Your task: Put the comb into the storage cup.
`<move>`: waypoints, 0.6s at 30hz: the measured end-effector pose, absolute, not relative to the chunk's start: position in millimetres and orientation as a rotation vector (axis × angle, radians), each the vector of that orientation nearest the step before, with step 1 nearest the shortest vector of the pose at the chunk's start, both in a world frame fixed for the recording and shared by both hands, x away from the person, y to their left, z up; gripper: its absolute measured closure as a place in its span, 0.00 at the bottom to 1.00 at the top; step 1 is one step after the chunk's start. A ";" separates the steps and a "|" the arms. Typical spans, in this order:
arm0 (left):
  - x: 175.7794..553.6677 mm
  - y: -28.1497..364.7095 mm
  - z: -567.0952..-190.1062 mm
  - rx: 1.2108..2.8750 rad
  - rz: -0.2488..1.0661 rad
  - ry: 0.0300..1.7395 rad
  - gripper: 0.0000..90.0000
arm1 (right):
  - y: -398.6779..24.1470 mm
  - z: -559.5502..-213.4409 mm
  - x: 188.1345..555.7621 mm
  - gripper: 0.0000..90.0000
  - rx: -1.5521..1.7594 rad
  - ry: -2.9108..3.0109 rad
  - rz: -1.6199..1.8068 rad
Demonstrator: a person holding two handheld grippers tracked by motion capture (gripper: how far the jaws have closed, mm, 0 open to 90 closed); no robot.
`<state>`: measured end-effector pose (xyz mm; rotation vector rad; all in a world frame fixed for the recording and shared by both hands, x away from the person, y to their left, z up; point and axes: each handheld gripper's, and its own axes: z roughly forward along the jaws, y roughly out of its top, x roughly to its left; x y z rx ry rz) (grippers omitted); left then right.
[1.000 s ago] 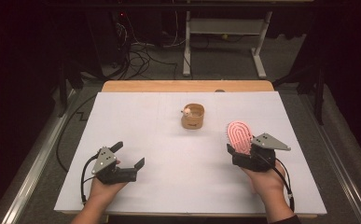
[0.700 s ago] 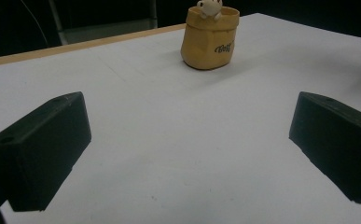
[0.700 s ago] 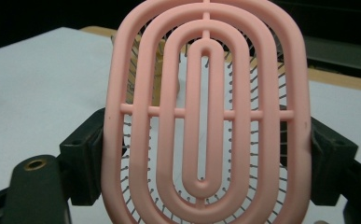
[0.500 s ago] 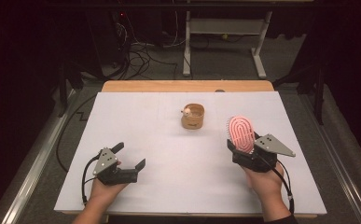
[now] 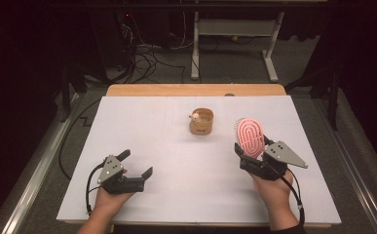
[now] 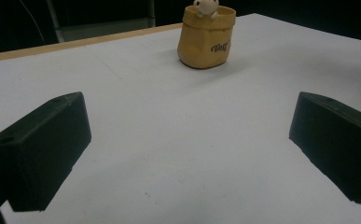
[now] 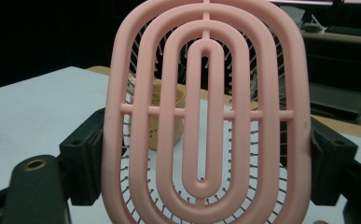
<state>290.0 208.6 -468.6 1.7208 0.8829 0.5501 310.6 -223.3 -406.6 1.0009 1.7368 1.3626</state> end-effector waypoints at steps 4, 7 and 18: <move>290.1 209.1 -469.1 1.721 0.551 0.885 0.00 | -223.0 -406.2 310.5 0.22 0.984 1.706 1.376; 290.2 209.3 -469.2 1.721 0.552 0.886 0.00 | -225.6 -408.3 307.0 0.22 0.961 1.673 1.383; 289.1 200.6 -459.7 1.714 0.545 0.875 0.00 | -236.2 -407.2 297.1 0.22 0.955 1.634 1.396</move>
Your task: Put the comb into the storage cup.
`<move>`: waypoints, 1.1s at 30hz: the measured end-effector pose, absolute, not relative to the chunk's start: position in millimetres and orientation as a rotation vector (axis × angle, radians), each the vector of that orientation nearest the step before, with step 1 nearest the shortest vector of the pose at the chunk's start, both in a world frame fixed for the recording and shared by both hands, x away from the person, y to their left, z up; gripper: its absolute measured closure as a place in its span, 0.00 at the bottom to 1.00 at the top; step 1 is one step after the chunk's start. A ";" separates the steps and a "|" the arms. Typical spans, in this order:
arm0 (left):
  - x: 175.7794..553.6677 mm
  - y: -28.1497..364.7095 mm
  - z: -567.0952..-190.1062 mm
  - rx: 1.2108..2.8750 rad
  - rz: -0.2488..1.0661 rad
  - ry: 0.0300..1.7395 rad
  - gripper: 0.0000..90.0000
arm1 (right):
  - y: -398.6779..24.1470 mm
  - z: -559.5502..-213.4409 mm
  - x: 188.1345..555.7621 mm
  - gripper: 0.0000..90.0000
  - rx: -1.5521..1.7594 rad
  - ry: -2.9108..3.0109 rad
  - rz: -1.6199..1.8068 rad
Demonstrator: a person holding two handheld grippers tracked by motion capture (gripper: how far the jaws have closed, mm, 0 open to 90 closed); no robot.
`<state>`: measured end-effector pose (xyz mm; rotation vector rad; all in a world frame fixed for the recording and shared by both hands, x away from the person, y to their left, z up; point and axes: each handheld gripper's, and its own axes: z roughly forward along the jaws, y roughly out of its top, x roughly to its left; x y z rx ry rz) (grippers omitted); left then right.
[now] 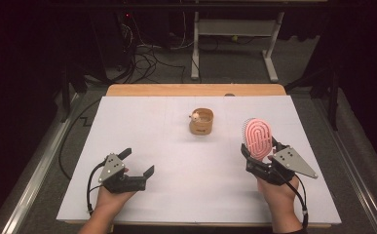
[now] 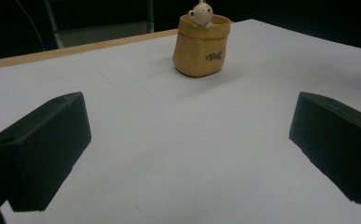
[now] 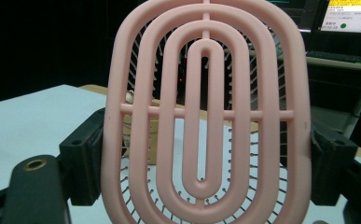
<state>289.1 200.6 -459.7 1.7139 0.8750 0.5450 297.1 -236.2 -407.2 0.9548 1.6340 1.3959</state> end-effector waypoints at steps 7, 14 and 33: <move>292.8 186.9 -452.5 1.752 0.533 0.860 0.00 | -236.9 -406.5 294.6 0.22 0.950 1.645 1.394; 301.9 171.8 -442.3 1.779 0.562 0.827 0.00 | -236.1 -406.2 293.3 0.22 0.943 1.644 1.387; 332.1 120.7 -426.0 1.746 0.491 0.743 0.00 | -236.8 -406.1 290.8 0.22 0.918 1.636 1.347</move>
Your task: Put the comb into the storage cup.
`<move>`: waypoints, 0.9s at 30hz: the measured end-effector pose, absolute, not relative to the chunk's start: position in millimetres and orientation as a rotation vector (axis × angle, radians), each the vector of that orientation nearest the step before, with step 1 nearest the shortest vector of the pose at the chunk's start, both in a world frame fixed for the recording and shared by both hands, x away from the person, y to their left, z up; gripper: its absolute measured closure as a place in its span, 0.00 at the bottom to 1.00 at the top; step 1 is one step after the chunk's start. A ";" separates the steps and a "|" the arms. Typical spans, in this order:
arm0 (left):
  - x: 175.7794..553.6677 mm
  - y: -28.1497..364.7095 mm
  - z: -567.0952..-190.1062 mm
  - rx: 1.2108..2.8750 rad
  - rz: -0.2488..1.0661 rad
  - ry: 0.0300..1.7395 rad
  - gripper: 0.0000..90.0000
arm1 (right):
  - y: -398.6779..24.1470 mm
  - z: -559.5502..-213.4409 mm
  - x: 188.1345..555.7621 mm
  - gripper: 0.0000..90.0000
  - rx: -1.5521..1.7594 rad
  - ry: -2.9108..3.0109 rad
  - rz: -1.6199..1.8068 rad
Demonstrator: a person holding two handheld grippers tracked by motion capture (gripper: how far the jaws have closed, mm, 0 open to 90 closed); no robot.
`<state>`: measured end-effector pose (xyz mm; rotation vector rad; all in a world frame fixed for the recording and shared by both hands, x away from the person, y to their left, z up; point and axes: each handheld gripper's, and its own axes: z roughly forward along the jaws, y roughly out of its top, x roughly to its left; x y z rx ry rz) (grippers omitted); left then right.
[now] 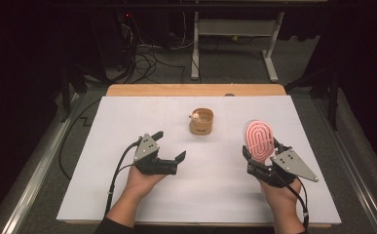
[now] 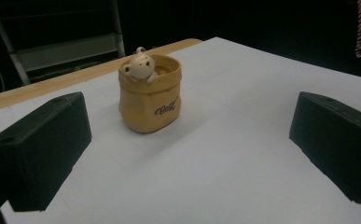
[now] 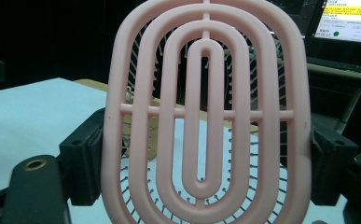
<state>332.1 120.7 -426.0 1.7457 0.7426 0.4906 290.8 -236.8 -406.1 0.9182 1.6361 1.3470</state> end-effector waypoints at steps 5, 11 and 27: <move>332.1 115.3 -425.2 1.746 0.463 0.716 0.00 | -233.5 -407.3 288.3 0.22 0.907 1.647 1.340; 327.6 110.1 -426.1 1.770 0.430 0.689 0.00 | -229.4 -407.3 285.3 0.22 0.882 1.655 1.337; 314.7 105.2 -419.5 1.772 0.391 0.644 0.00 | -216.0 -401.4 289.5 0.22 0.841 1.664 1.363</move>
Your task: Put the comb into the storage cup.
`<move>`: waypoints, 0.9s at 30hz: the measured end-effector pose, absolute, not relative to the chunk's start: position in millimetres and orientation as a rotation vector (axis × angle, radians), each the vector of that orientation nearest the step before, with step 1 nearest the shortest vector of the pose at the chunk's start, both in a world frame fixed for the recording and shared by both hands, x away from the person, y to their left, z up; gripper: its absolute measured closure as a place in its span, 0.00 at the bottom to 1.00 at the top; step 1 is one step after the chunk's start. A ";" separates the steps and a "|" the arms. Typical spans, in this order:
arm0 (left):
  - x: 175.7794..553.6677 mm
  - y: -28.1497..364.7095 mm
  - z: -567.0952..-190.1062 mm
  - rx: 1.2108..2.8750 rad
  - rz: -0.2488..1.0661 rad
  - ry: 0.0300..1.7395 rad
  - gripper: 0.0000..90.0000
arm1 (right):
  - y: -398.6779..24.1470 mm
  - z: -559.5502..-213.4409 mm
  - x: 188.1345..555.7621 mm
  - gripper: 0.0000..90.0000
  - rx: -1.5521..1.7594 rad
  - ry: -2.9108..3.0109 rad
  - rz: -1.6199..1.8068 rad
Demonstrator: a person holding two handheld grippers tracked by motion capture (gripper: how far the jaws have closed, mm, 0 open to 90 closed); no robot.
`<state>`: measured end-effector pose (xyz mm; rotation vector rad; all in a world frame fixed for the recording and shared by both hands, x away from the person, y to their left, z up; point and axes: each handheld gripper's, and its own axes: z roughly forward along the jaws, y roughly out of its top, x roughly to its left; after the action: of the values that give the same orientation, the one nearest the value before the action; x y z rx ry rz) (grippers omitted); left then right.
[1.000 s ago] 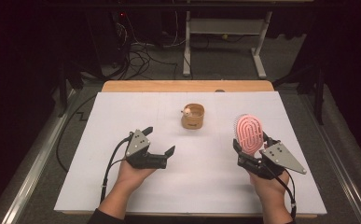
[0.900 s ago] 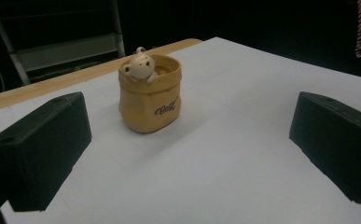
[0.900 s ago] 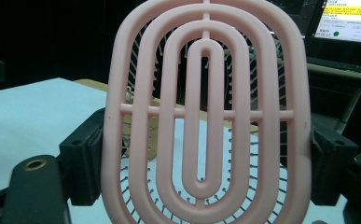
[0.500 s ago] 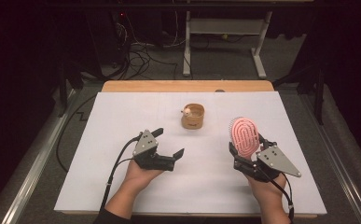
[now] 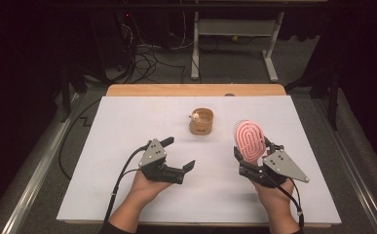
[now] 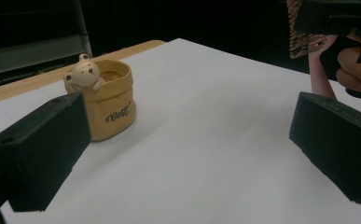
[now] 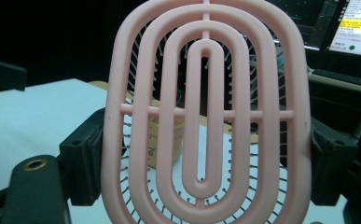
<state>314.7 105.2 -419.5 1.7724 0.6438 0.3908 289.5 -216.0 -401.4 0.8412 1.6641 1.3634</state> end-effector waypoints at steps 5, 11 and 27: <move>312.3 104.7 -418.4 1.774 0.375 0.638 0.00 | -199.0 -392.4 296.1 0.22 0.797 1.662 1.373; 309.4 103.2 -415.4 1.766 0.371 0.629 0.00 | -180.8 -396.1 297.7 0.22 0.758 1.674 1.386; 301.4 101.6 -404.4 1.734 0.368 0.608 0.00 | -161.9 -407.7 278.7 0.22 0.682 1.727 1.377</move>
<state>301.4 101.6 -404.4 1.7337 0.6077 0.3675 278.7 -161.9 -407.7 0.6816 1.7267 1.3767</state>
